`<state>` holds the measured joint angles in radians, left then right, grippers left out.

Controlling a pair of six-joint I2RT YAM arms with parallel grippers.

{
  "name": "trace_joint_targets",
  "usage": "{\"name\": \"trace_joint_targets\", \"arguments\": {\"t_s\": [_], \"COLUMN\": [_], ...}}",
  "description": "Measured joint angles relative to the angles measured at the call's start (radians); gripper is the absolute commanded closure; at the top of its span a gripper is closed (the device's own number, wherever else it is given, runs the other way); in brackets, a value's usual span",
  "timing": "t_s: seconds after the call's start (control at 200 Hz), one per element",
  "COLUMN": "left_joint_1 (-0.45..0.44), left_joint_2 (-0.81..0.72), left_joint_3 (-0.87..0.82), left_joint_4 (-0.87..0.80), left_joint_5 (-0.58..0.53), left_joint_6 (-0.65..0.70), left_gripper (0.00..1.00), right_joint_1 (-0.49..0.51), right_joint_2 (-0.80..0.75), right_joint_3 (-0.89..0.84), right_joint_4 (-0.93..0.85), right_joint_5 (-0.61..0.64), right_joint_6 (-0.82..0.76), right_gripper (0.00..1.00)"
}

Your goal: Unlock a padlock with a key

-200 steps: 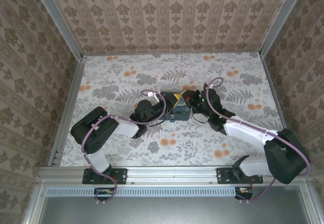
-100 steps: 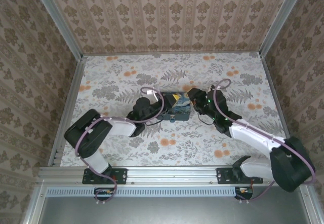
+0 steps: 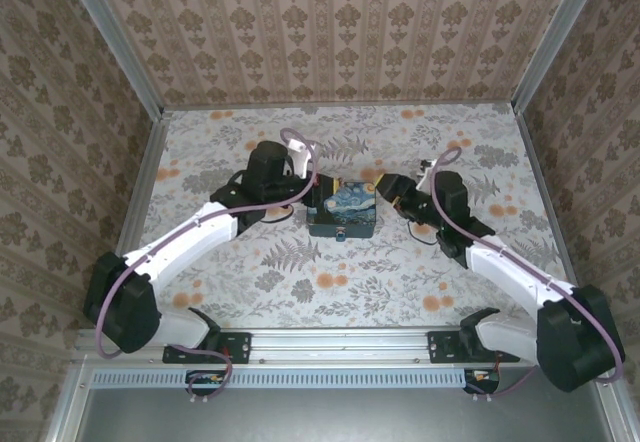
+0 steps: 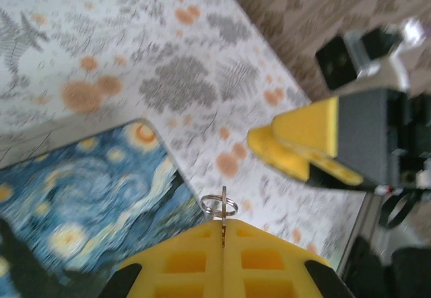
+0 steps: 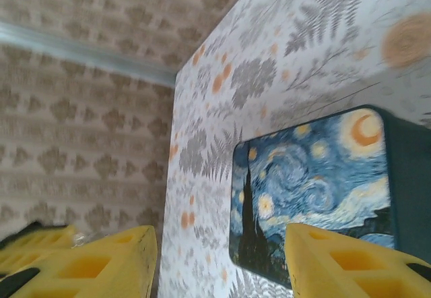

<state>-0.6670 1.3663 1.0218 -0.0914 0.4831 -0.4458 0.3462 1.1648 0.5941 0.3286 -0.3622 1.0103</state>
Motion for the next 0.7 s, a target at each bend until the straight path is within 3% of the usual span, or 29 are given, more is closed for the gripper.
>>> {"name": "trace_joint_targets", "arguments": {"t_s": [0.16, 0.39, 0.7], "left_joint_1": [0.069, 0.112, 0.111], "left_joint_2": [0.007, 0.029, 0.113], "left_joint_3": [0.000, 0.002, 0.003], "left_joint_4": [-0.107, -0.111, -0.041], "left_joint_5": [0.113, 0.259, 0.352], "left_joint_6": [0.108, 0.137, 0.099], "left_gripper": [1.00, 1.00, 1.00], "right_joint_1": [-0.008, -0.011, 0.014], "right_joint_2": [0.041, 0.183, 0.326], "right_joint_3": [0.001, 0.016, 0.044], "right_joint_4": [0.114, 0.331, 0.513], "right_joint_5": [-0.149, -0.305, -0.370], "right_joint_6": [-0.109, -0.140, -0.101], "right_gripper": [0.47, 0.50, 0.54]}}
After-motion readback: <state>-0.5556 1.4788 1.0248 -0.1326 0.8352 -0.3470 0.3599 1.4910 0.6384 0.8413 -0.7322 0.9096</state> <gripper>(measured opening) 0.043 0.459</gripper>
